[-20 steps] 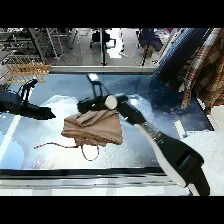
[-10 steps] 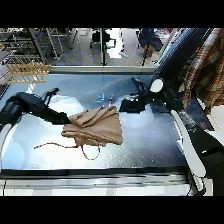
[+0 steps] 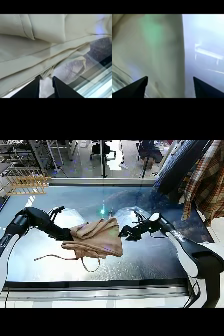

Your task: Fold the clothes and pants, and hang the long-sleeved shirts on hangers.

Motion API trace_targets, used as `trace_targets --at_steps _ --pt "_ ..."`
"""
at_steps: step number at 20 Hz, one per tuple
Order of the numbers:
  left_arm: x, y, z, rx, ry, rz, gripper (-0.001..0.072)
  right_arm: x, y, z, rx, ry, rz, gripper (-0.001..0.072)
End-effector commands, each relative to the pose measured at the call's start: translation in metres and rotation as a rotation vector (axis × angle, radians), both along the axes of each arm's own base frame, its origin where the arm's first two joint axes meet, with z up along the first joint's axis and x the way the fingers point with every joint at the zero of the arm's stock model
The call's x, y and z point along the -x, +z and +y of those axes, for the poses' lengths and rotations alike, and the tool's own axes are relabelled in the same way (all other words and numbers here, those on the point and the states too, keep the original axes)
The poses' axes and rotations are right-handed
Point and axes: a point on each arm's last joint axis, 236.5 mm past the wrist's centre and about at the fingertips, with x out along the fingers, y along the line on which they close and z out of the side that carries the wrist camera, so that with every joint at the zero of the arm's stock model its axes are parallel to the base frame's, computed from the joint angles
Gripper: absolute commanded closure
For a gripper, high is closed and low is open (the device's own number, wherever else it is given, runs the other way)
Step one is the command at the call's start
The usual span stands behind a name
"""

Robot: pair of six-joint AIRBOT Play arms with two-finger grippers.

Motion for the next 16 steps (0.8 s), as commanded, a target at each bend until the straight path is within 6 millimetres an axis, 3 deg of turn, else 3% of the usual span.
trace_targets --at_steps 1,5,8,9,10,11,12,14,16 --pt "0.009 0.001 -0.001 0.003 -0.019 0.030 0.0516 -0.016 -0.008 0.021 -0.177 -0.031 -0.022 0.0055" --pt "0.028 0.003 -0.005 0.012 -0.068 0.099 0.0517 -0.025 -0.018 0.061 -0.273 -0.009 0.007 0.0055" --pt "0.039 0.006 -0.006 0.017 -0.093 0.130 0.0517 -0.014 -0.021 0.112 -0.299 0.086 0.039 0.0060" --pt "0.039 0.009 -0.006 0.017 -0.093 0.121 0.0517 -0.012 -0.020 0.128 -0.308 0.105 0.038 0.0105" --pt "0.039 0.013 -0.006 0.017 -0.094 0.110 0.0517 -0.013 -0.015 0.142 -0.316 0.121 0.016 0.0285" --pt "0.039 0.018 -0.006 0.016 -0.094 0.096 0.0517 -0.016 -0.010 0.150 -0.313 0.120 -0.004 0.0593" --pt "0.039 0.023 -0.006 0.015 -0.094 0.081 0.0517 -0.021 0.000 0.154 -0.319 0.111 -0.013 0.0689" --pt "0.040 0.034 -0.005 0.011 -0.094 0.049 0.0517 -0.027 0.029 0.150 -0.305 0.111 -0.058 0.0691" --pt "0.041 0.044 -0.003 0.006 -0.089 0.020 0.0517 -0.032 0.070 0.130 -0.257 0.107 -0.120 0.0691"
